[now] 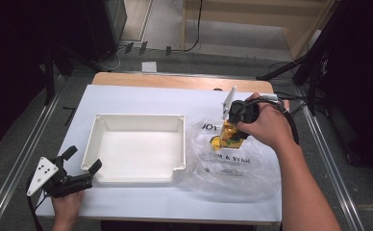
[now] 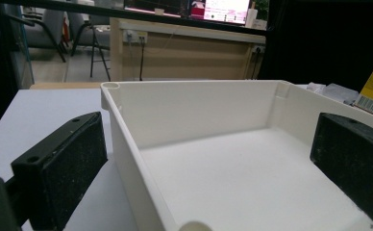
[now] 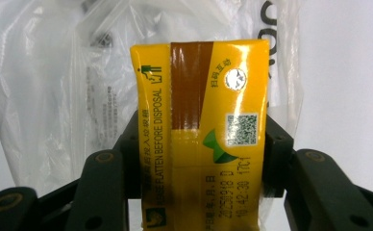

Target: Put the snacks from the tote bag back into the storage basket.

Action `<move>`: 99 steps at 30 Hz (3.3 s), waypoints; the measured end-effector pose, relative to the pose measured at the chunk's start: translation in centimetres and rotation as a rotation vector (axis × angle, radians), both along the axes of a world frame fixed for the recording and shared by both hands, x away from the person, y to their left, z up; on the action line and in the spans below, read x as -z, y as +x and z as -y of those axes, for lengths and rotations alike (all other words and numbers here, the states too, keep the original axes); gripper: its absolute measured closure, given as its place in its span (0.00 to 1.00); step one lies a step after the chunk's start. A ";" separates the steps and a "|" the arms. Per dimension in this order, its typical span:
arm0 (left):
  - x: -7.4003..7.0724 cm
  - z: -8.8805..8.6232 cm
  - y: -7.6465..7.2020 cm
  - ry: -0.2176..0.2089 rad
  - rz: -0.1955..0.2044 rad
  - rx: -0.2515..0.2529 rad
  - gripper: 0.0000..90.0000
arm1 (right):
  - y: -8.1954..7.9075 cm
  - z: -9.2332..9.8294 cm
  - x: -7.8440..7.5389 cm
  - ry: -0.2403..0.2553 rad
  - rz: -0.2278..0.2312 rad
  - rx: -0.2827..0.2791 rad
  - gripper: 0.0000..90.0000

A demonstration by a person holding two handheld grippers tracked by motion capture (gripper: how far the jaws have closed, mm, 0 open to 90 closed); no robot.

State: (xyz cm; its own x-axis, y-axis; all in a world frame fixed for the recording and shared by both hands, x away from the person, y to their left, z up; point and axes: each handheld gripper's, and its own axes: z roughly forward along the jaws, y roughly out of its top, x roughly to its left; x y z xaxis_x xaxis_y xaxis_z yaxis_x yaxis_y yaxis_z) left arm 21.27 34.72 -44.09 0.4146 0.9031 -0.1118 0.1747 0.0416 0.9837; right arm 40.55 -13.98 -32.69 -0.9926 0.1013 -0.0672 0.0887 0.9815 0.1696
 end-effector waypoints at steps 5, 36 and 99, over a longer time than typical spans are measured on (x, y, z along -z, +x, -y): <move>0.0 0.0 0.0 -0.001 0.000 0.000 0.00 | 0.3 -0.7 -0.6 0.020 -0.001 -0.004 0.58; 0.0 -0.1 0.0 -0.004 -0.001 0.002 0.00 | 0.3 -4.7 -3.6 0.039 -0.003 -0.053 0.58; 0.0 -0.1 -0.3 -0.020 0.007 0.012 0.00 | 1.0 -14.9 -4.9 0.081 -0.009 -0.163 0.58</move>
